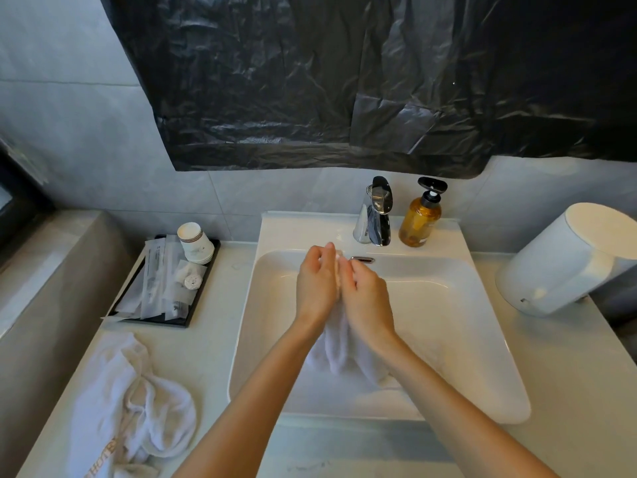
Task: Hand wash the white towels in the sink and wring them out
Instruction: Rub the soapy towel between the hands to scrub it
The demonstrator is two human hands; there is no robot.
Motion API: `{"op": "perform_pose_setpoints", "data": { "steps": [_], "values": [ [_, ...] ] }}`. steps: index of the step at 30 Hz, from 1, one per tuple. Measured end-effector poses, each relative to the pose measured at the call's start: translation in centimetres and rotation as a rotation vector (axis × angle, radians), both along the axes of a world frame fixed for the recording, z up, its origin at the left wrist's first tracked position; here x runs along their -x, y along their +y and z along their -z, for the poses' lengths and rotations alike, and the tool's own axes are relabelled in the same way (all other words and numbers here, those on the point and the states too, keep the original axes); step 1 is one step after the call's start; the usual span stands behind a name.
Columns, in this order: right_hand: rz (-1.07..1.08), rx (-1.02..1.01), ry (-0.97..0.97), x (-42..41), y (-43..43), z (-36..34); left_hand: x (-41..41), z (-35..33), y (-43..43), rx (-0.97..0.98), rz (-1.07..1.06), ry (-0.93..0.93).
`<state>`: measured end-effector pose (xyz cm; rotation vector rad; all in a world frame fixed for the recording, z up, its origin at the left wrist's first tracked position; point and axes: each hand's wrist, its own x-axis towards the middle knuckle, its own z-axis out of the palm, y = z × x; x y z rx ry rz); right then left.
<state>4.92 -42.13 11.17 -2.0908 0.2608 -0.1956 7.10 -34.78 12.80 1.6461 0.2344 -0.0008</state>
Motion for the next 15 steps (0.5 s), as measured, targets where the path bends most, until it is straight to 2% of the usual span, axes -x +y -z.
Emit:
{"op": "perform_pose_setpoints", "data": {
  "steps": [3, 5, 7, 9, 12, 15],
  "values": [
    [0.126, -0.077, 0.065, -2.6, -1.2, -0.3, 1.6, 0.3, -1.3, -0.009, 0.079, 0.008],
    [0.179, -0.137, 0.013, -1.6, -0.2, 0.0, 1.3, 0.0, -1.1, -0.021, 0.081, -0.001],
    [0.105, -0.151, -0.048, 0.5, 1.0, -0.2, 0.1, -0.4, -0.2, -0.030, 0.026, -0.020],
    [-0.004, -0.129, -0.017, 0.8, 0.9, -0.3, -0.4, -0.3, 0.3, -0.018, -0.024, -0.025],
    [0.070, -0.093, 0.060, -2.5, -0.8, -0.4, 1.0, 0.5, -0.8, -0.068, 0.053, 0.003],
    [0.116, -0.082, 0.028, -1.5, -0.1, -0.2, 1.0, 0.4, -0.8, -0.093, 0.069, 0.025]
  ]
}}
